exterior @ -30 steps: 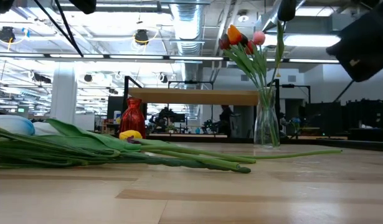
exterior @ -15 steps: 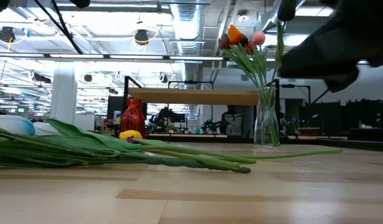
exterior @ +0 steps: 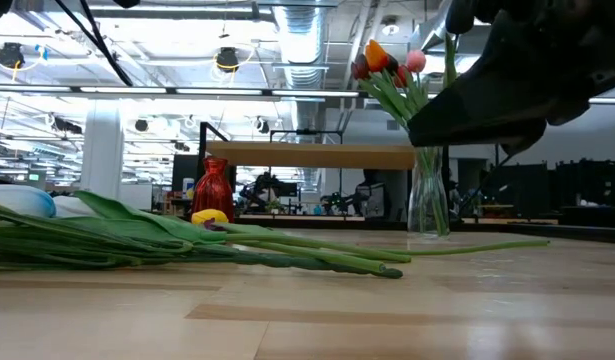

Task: Pick and place flowers into a vace then onto a shelf
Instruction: Put the yellow flower into the transparent vase

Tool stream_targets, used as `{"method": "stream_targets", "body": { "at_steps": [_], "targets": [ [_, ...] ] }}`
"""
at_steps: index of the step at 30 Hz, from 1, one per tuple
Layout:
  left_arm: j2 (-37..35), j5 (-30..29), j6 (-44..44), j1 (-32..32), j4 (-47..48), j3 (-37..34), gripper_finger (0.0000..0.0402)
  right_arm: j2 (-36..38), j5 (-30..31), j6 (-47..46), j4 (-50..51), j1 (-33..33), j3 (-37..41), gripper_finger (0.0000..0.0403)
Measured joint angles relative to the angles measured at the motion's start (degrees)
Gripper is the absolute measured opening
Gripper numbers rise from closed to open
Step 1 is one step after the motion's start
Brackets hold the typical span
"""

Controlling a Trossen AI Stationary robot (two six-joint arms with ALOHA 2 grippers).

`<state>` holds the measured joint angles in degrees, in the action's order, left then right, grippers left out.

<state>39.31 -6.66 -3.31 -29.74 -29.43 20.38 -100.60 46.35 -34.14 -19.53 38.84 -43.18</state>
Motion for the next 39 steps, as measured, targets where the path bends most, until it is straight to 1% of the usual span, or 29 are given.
{"method": "stream_targets", "body": {
  "at_steps": [3, 6, 8, 9, 12, 17, 24, 31, 33, 36, 37, 39],
  "targets": [
    [0.0, 0.2, 0.0, 0.0, 0.0, 0.0, 0.0152, -0.4, -1.1, -3.8, 2.8, -2.0, 0.0, 0.0113],
    [0.0, 0.2, 0.5, 0.0, 0.0, 0.0, 0.0152, -2.5, -3.2, -4.4, 2.8, -4.2, 0.1, 0.0113],
    [0.0, 0.2, 0.6, 0.0, 0.0, 0.0, 0.0152, -4.9, -5.5, -4.5, 2.0, -6.0, -1.3, 0.0113],
    [0.0, 0.2, 0.5, 0.0, 0.0, 0.0, 0.0152, -6.1, -7.2, -4.2, 2.0, -6.8, -1.9, 0.0113],
    [0.0, 0.2, 0.6, 0.0, 0.1, 0.0, 0.0152, -9.6, -9.0, -1.2, 2.3, -8.7, -4.7, 0.0113],
    [0.0, 0.2, 0.5, 0.0, 0.1, 0.0, 0.0152, -13.2, -9.0, 3.2, 3.0, -11.3, -8.4, 0.0113],
    [0.0, 0.2, 0.1, 0.0, 0.1, 0.0, 0.0152, -13.2, -10.7, 3.7, 9.1, -13.9, -9.4, 0.0113],
    [0.0, 0.2, 0.0, 0.0, 0.4, 0.0, 0.0152, -14.8, -16.7, 1.8, 10.3, -15.8, -9.7, 0.0113],
    [0.0, 0.2, 0.0, 0.0, 0.4, 0.0, 0.0152, -16.5, -16.0, 0.9, 9.5, -16.0, -10.2, 0.0113],
    [0.0, 0.2, 0.0, 0.0, 0.3, 0.0, 0.0152, -17.0, -16.2, -0.3, 10.1, -15.6, -10.2, 0.0098],
    [0.0, 0.2, 0.0, 0.0, 0.4, 0.0, 0.0152, -17.4, -15.6, -1.1, 10.1, -15.6, -10.3, 0.0087],
    [0.0, 0.2, 0.0, 0.0, 0.4, 0.0, 0.0152, -17.6, -15.3, -3.8, 11.0, -15.6, -10.4, 0.0048]
  ]
}}
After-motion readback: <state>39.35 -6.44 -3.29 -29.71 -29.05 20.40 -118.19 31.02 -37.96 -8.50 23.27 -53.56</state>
